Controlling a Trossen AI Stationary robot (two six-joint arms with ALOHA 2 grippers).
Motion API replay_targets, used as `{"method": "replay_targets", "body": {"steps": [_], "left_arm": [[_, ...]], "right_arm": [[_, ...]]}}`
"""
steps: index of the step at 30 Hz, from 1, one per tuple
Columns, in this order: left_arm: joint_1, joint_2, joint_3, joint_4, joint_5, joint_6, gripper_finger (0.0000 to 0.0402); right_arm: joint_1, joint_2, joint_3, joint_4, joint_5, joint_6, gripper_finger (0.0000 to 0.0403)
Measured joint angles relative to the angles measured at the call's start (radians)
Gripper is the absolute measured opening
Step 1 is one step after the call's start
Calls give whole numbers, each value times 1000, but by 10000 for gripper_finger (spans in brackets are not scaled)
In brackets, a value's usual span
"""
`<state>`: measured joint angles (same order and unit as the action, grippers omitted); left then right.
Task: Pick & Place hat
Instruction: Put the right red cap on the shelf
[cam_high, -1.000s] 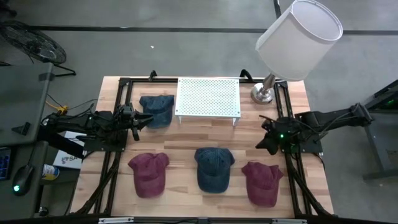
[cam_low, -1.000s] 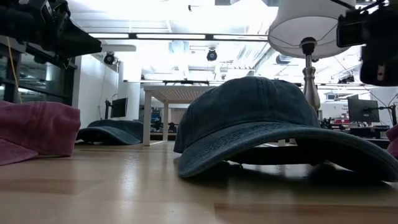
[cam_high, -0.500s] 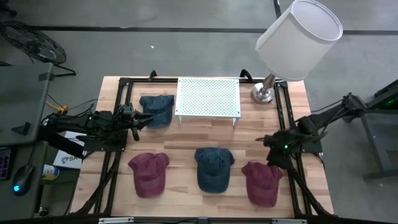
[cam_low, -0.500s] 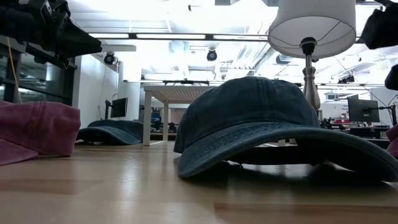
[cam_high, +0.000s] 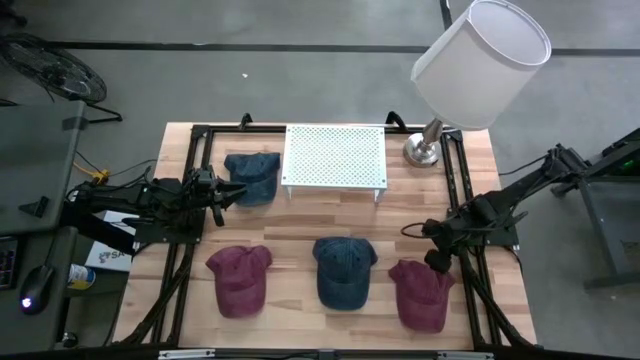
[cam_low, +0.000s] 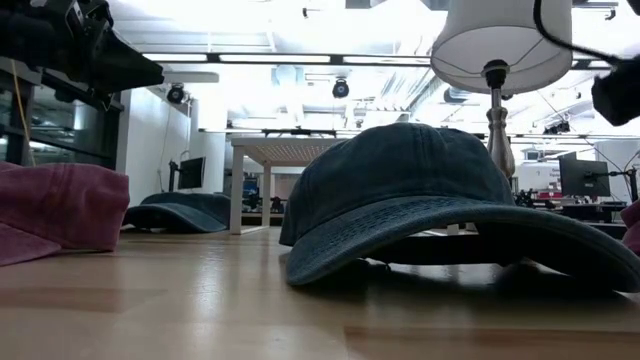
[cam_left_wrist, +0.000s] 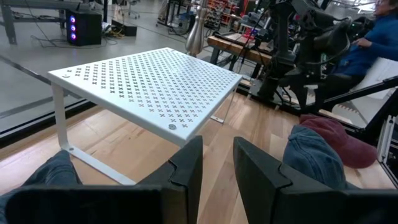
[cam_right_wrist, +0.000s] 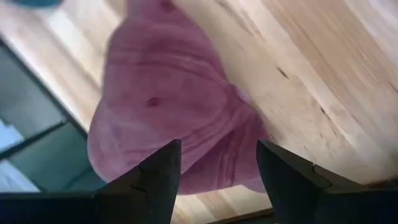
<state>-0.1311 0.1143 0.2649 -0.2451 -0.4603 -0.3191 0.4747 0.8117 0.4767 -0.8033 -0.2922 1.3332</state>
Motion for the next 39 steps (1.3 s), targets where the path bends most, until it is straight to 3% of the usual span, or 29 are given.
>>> {"method": "replay_targets", "body": {"steps": [10, 22, 39], "left_arm": [[0, 0, 0, 0, 0, 0, 90], [0, 0, 0, 0, 0, 0, 90], [0, 0, 0, 0, 0, 0, 90]], "right_arm": [[1, 46, 0, 13, 17, 231, 202], [95, 120, 0, 131, -30, 490, 202], [98, 295, -1, 259, -6, 581, 217]]}}
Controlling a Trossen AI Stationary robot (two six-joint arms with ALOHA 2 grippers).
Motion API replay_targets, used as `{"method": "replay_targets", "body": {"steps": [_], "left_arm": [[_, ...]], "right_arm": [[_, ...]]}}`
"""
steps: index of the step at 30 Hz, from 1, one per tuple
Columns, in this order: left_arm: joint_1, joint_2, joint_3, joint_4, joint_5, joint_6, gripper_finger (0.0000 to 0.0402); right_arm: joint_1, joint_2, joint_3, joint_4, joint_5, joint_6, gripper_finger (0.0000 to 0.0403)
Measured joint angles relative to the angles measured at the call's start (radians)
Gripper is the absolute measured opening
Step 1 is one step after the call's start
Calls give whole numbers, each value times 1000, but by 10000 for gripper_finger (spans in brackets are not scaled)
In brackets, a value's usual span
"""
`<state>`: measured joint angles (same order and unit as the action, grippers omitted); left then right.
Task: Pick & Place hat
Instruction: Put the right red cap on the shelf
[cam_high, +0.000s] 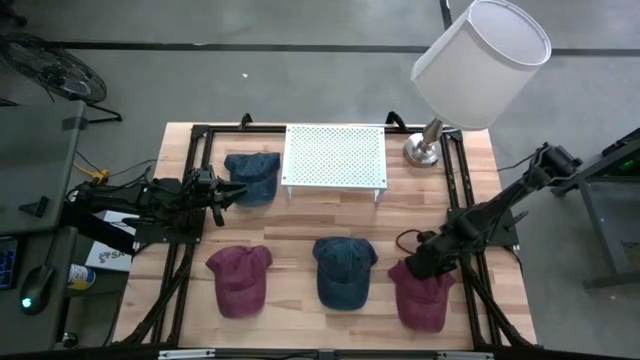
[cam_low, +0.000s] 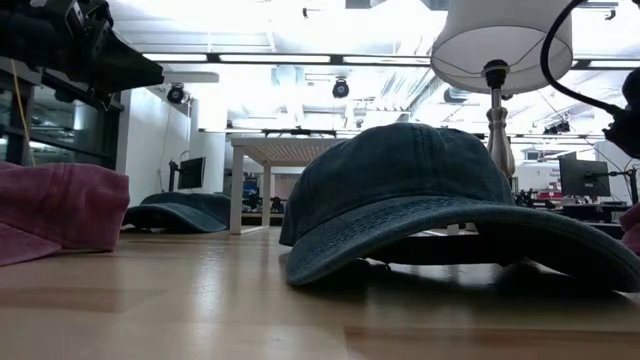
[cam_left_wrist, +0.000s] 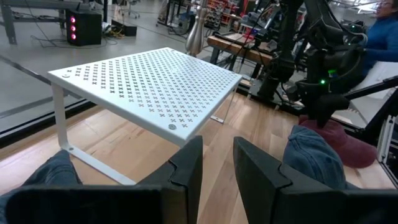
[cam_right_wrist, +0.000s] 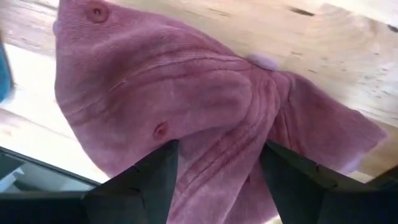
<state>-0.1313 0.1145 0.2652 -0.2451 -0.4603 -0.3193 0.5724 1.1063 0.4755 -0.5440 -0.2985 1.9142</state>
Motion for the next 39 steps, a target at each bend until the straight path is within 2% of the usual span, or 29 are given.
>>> {"method": "replay_targets", "body": {"steps": [6, 22, 29, 39], "left_arm": [[0, 0, 0, 0, 0, 0, 90], [0, 0, 0, 0, 0, 0, 90], [0, 0, 0, 0, 0, 0, 90], [0, 0, 0, 0, 0, 0, 90]], "right_arm": [[-8, 25, 0, 32, 0, -1, 181], [-16, 27, 0, 49, 1, -76, 10], [-16, 19, 3, 83, 4, -131, 4], [-76, -84, 139, -109, 61, -290, 2]]}}
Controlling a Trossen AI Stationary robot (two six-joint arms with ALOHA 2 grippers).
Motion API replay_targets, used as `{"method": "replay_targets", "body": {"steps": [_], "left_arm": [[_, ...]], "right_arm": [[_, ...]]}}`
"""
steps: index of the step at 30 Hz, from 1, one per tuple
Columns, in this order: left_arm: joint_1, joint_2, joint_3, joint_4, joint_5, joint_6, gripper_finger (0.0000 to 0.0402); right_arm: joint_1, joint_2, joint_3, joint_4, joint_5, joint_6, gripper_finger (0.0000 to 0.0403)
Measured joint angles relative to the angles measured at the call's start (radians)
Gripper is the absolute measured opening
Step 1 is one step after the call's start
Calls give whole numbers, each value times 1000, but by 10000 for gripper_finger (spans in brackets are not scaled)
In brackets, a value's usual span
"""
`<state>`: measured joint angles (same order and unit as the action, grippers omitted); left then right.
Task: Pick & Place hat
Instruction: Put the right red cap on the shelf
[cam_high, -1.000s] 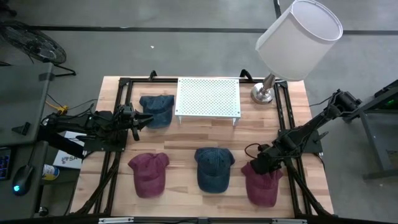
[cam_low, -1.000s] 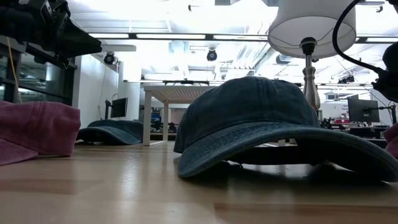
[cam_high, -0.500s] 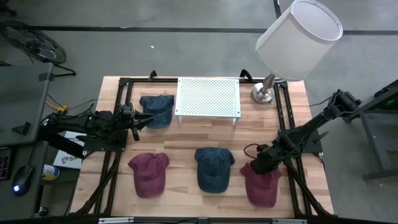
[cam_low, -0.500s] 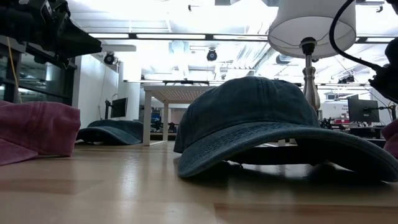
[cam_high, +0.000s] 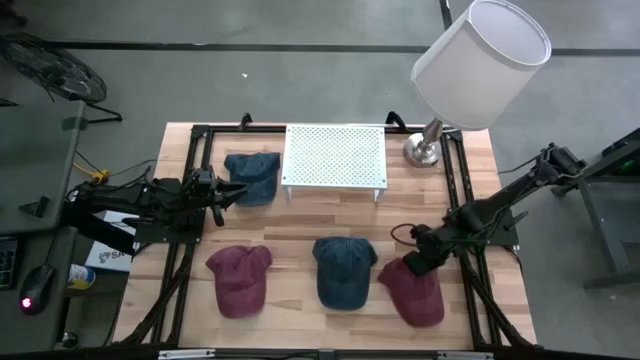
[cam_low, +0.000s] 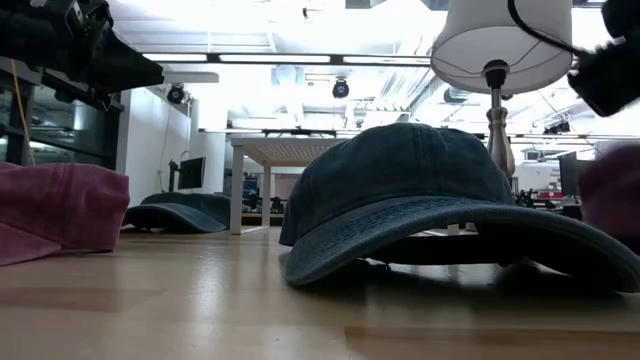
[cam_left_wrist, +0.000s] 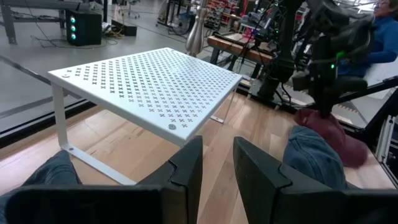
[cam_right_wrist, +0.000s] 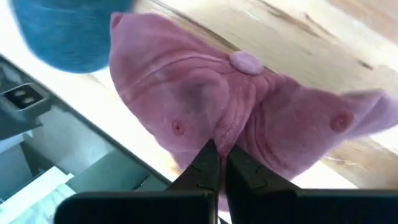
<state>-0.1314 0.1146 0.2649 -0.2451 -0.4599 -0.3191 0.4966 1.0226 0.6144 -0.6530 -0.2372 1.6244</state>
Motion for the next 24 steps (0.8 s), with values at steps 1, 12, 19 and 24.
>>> {"method": "replay_targets", "body": {"steps": [1, 12, 19, 24], "left_arm": [[0, 0, 0, 0, 0, 0, 90], [0, 0, 0, 0, 0, 0, 90], [0, 0, 0, 0, 0, 0, 90], [0, 0, 0, 0, 0, 0, 90]], "right_arm": [[-8, -11, 16, -20, 4, -22, 1], [-135, -61, 227, -211, -3, -347, 1], [-259, -55, 413, -307, -5, -607, 0], [-351, -20, 526, -315, -2, -781, 0]]}}
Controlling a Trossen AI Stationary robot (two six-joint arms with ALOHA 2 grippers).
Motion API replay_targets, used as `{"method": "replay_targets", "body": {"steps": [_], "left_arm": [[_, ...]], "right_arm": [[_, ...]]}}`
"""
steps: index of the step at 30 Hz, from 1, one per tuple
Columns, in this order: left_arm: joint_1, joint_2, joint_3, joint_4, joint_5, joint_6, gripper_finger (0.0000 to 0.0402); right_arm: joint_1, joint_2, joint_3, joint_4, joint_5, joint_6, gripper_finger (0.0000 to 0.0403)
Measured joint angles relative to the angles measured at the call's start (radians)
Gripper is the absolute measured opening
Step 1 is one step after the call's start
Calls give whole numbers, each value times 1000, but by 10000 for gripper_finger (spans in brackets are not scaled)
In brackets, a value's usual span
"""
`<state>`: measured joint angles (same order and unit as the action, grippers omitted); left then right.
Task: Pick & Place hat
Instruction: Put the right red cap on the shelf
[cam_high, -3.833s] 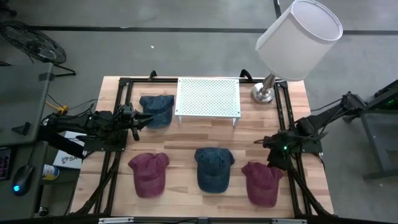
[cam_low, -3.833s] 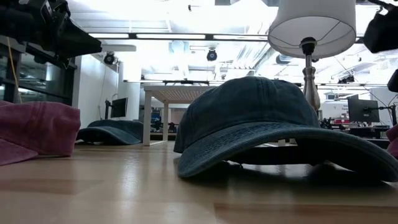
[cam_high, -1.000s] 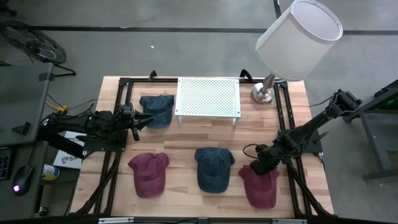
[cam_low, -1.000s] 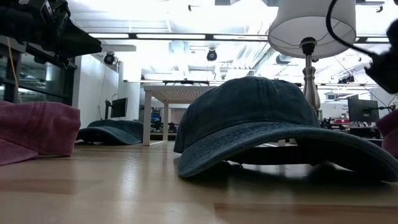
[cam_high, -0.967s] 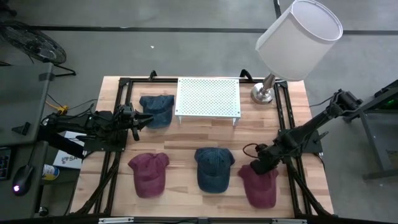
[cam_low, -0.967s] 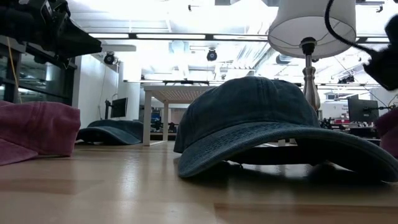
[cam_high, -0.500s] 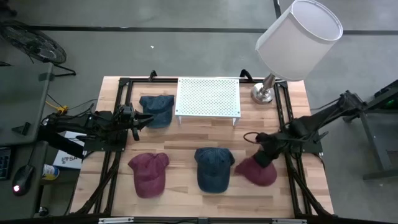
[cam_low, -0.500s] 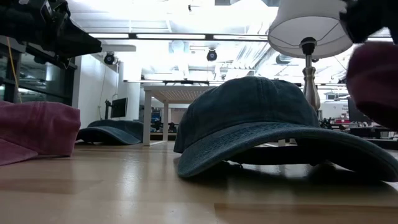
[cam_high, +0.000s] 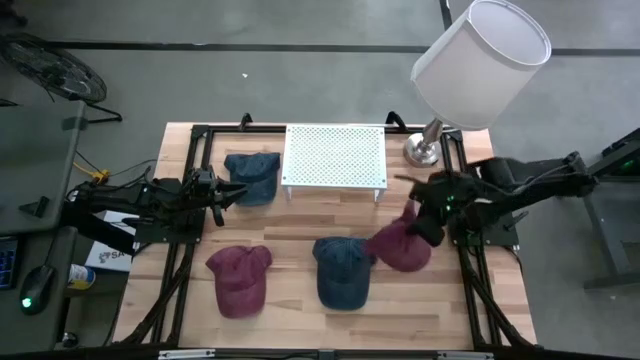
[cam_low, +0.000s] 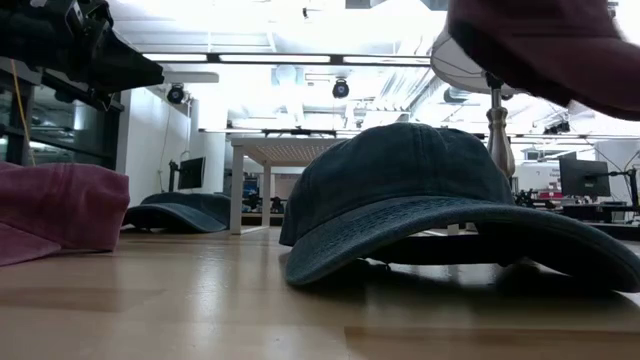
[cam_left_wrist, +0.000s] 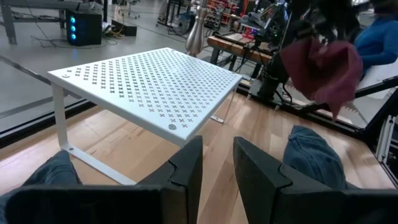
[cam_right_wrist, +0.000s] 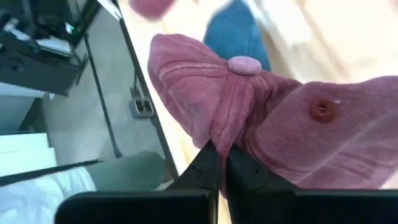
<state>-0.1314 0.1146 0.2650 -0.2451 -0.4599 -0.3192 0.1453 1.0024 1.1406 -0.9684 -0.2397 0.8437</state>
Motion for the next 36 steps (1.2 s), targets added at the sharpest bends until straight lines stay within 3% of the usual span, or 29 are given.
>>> {"method": "replay_targets", "body": {"steps": [5, 13, 27, 36], "left_arm": [[0, 0, 0, 0, 0, 0, 90], [0, 0, 0, 0, 0, 0, 90], [0, 0, 0, 0, 0, 0, 90], [0, 0, 0, 0, 0, 0, 90]], "right_arm": [[-92, 72, 87, 31, 33, -116, 0], [-247, 247, 220, 190, 31, -152, 0], [-433, 635, 581, 310, 39, -76, 0], [-510, 752, 630, 403, 42, 30, 0]]}}
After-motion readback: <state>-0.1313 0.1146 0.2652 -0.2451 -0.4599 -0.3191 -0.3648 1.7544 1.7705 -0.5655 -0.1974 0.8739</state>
